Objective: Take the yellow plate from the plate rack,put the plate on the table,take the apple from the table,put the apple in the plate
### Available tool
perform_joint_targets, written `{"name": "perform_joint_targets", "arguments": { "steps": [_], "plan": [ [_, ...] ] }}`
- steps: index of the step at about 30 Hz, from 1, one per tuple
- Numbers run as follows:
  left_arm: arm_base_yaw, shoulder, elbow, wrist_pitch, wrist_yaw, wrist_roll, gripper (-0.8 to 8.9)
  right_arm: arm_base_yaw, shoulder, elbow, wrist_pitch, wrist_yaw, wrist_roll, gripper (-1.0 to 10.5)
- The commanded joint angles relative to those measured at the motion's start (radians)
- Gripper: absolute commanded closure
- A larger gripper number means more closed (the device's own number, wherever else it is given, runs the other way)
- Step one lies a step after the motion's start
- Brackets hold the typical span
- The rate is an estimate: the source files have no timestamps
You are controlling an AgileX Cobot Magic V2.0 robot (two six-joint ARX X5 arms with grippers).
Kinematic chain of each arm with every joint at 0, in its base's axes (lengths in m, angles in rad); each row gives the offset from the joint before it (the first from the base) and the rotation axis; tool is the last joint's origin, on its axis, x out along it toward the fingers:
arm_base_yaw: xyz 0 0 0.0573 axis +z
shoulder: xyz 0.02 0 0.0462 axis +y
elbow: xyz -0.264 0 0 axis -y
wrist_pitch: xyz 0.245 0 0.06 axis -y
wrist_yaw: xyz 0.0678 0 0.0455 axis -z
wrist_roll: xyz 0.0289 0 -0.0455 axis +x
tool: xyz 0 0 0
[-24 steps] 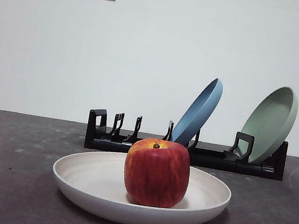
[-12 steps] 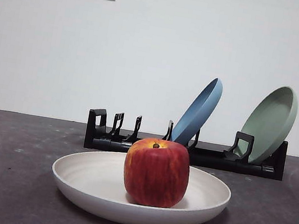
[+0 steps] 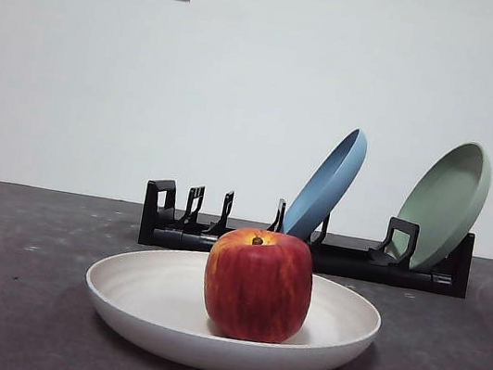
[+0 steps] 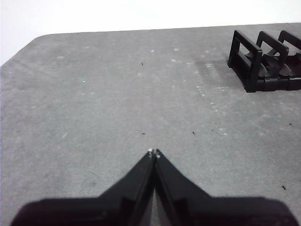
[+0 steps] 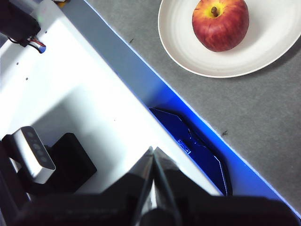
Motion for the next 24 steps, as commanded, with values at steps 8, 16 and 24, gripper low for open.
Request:
{"name": "perform_joint_targets", "arguments": {
  "steps": [8,16,24],
  "plan": [
    [0.003,-0.003,-0.014,0.003,0.000,-0.006,8.17,-0.110,-0.047,-0.004,0.089,0.020,-0.127,9.5],
    [0.003,-0.003,-0.014,0.003,0.000,-0.006,8.17,-0.556,-0.258,-0.145,0.542,-0.184,-0.177,9.5],
    [0.003,-0.003,-0.014,0.003,0.000,-0.006,8.17,-0.719,-0.512,-0.503,0.856,-0.111,-0.209,9.5]
  ]
}}
